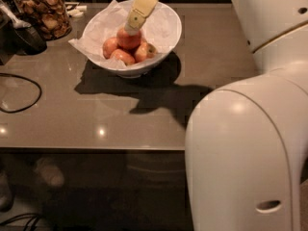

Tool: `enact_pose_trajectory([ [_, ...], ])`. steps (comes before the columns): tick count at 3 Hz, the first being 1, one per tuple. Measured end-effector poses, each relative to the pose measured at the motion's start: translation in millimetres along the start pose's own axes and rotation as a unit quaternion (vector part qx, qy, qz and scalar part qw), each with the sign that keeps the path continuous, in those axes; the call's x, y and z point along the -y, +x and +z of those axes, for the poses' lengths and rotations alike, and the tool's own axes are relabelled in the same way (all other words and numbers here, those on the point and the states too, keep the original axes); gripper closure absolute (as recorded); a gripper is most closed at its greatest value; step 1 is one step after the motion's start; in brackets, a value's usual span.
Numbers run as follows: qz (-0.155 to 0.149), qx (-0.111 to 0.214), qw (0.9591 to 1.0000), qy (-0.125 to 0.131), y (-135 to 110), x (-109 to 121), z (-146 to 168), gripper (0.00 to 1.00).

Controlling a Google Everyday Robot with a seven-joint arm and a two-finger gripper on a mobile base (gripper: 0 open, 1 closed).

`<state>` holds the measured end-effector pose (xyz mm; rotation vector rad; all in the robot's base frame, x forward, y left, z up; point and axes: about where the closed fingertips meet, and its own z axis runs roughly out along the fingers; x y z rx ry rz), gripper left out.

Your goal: Pick apple from white bowl

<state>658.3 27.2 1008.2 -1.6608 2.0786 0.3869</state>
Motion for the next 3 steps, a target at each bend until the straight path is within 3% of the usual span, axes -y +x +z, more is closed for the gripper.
enact_pose_trajectory([
  [3,0.049,-0.041,0.9978,0.019,6.5,34.2,36.8,0.00],
])
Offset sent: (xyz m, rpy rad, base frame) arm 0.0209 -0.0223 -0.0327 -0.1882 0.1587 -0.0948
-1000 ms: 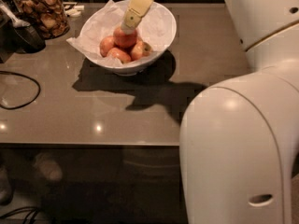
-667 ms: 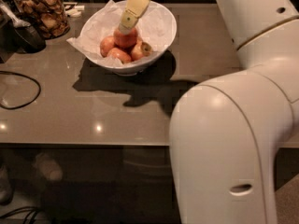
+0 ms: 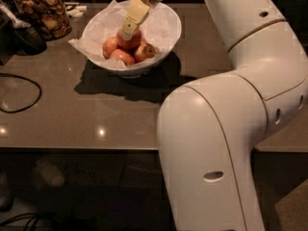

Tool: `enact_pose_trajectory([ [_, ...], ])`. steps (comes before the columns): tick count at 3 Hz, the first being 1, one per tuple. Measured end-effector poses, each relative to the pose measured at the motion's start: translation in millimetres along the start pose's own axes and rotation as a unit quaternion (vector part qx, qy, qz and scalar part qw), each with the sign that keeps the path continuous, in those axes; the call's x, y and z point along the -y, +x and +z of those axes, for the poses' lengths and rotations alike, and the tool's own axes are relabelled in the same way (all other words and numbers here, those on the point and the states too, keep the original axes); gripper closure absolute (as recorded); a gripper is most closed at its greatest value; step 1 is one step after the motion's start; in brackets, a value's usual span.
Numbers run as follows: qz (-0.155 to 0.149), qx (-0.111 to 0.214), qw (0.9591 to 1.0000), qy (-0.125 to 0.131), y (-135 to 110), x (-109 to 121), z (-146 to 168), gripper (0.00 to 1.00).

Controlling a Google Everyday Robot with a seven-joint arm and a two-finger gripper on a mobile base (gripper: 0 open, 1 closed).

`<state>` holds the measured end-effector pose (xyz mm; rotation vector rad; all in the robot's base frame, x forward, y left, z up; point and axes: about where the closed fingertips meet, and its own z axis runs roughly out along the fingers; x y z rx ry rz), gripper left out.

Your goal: Pick apple from white bowl

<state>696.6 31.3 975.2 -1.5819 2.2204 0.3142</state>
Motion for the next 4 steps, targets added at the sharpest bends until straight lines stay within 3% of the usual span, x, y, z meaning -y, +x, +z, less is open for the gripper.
enact_pose_trajectory([
  [1,0.010,-0.007,0.9999,0.000,1.6,6.5,10.1,0.00],
  [2,0.017,-0.011,0.9998,-0.003,1.6,9.9,18.4,0.16],
  [3,0.021,-0.012,0.9997,-0.007,1.6,11.5,24.4,0.07],
  [4,0.025,-0.014,0.9995,-0.012,2.1,12.1,29.4,0.07],
])
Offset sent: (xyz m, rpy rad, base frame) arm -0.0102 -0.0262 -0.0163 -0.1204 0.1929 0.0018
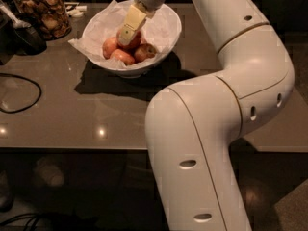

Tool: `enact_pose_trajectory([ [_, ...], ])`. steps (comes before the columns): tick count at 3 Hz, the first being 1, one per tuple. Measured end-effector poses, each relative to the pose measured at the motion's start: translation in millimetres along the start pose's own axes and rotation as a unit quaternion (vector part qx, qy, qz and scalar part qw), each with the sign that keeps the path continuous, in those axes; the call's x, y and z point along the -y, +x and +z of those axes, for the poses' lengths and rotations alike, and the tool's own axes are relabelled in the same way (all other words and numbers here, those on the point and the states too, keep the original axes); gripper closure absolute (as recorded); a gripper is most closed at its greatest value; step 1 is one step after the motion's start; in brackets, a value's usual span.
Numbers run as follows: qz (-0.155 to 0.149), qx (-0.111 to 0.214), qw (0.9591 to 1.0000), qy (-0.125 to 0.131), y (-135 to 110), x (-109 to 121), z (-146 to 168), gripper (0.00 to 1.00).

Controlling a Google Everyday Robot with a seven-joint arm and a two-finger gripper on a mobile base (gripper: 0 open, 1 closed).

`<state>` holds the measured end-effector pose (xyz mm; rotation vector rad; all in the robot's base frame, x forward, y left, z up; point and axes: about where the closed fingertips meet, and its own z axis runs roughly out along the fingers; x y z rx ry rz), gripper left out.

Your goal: Pick apple from white bowl

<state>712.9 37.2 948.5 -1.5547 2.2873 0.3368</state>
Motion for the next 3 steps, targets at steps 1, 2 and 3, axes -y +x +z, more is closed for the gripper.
enact_pose_trajectory([
  [1,0.002,-0.001,1.0000,-0.006,-1.2,0.1,6.0,0.08],
  [2,0.001,-0.003,0.9999,-0.011,-4.4,-0.7,11.9,0.12],
  [3,0.001,-0.006,0.9999,-0.014,-7.1,-1.4,17.3,0.13],
])
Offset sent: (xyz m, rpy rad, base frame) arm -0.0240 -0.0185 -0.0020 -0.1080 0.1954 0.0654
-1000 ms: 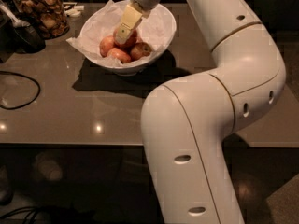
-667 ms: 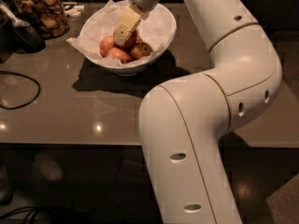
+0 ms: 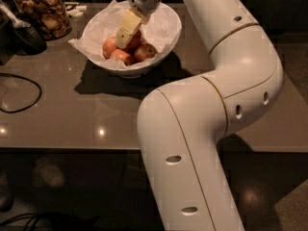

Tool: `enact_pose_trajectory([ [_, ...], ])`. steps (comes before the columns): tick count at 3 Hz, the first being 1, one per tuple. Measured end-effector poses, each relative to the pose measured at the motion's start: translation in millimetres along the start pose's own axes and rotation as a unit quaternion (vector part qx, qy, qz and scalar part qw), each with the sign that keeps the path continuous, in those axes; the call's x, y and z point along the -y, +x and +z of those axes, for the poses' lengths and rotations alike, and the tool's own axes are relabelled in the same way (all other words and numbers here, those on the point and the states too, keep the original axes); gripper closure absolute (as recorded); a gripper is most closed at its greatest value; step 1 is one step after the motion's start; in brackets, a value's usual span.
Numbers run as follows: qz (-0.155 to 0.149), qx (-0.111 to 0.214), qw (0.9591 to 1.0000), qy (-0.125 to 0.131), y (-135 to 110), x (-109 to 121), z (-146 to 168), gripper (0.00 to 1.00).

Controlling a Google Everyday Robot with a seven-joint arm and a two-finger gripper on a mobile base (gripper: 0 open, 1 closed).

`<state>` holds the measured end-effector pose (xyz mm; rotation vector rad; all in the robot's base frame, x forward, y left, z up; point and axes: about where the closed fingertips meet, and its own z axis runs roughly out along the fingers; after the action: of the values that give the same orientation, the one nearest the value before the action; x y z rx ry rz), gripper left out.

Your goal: Pick apple from white bowl

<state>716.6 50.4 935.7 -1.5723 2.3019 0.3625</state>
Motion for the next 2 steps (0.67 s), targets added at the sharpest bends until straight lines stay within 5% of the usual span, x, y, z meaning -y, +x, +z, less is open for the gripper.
enact_pose_trajectory([
  [2,0.001,-0.008,0.9999,-0.008,-5.3,-0.3,14.3,0.14],
])
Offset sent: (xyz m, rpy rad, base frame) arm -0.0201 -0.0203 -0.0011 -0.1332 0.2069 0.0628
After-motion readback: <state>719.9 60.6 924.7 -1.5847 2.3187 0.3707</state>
